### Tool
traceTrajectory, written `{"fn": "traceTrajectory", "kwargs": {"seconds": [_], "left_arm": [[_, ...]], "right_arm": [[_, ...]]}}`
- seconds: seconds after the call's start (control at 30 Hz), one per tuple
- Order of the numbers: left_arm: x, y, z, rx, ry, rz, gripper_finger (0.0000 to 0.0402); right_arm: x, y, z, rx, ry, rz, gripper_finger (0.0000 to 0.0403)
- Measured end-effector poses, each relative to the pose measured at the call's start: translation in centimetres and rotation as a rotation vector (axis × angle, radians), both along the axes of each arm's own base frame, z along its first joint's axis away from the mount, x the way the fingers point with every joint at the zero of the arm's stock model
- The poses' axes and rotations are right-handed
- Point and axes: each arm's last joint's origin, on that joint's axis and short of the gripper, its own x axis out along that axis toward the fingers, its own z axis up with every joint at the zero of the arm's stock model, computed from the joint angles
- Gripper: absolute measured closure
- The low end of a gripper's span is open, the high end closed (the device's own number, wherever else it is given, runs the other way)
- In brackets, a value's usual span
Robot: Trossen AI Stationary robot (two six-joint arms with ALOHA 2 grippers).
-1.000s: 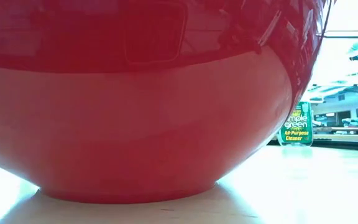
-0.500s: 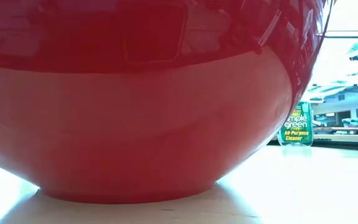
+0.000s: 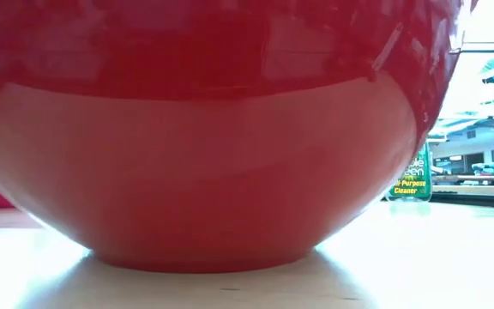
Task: Nest bowls inside each other
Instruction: Stack the orange bowl on top of the red bowl, then stack the green bowl on top of the orange bowl
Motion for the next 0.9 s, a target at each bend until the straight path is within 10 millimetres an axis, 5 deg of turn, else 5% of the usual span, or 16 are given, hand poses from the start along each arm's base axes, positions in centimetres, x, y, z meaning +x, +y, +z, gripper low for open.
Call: {"fn": "traceTrajectory", "kwargs": {"seconds": [0.43, 0.67, 0.9], "left_arm": [[1.6, -3.3, -3.9, 0.008, 0.359, -0.2, 0.0212], [2.4, -4.4, -5.1, 0.067, 0.396, -0.187, 0.0211], [2.9, -5.3, -5.9, 0.08, 0.404, -0.182, 0.0212]], "right_arm": [[-0.3, -1.3, 1.0, 0.11, 0.021, -0.07, 0.0231], [-1.3, -1.8, 2.4, 0.128, 0.042, -0.106, 0.0226], [-4.2, -1.8, 5.4, -0.061, 0.022, -0.097, 0.0227]]}}
